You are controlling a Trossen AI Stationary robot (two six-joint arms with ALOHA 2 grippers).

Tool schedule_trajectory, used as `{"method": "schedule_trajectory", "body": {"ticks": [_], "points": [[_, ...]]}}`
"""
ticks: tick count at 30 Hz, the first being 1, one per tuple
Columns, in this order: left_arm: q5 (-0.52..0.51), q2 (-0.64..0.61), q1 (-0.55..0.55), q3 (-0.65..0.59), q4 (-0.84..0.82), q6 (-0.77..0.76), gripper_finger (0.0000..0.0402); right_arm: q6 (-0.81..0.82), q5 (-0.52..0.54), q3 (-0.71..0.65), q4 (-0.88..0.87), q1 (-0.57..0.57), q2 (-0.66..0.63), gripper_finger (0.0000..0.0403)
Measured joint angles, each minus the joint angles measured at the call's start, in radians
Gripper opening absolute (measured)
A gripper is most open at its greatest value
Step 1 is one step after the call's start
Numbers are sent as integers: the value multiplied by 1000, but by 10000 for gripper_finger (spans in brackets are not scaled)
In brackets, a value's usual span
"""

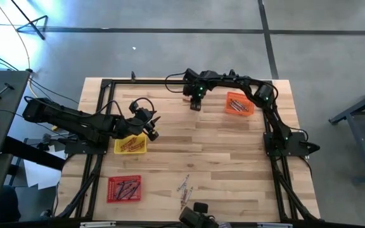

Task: Sort crayons
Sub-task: Put the orange crayon into the yellow bin

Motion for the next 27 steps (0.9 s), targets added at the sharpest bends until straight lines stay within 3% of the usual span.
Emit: {"method": "schedule_trajectory", "body": {"ticks": [6, 19, 27], "points": [[0, 0, 0, 0, 0, 1, 122, -3, 1, 0, 0, -1, 0, 13], [0, 0, 0, 0, 0, 0, 122, 39, -39, 0, -34, -3, 1, 2], [0, 0, 0, 0, -1, -1, 122, 46, -58, 164, -231, -6, 20, 1]]}}
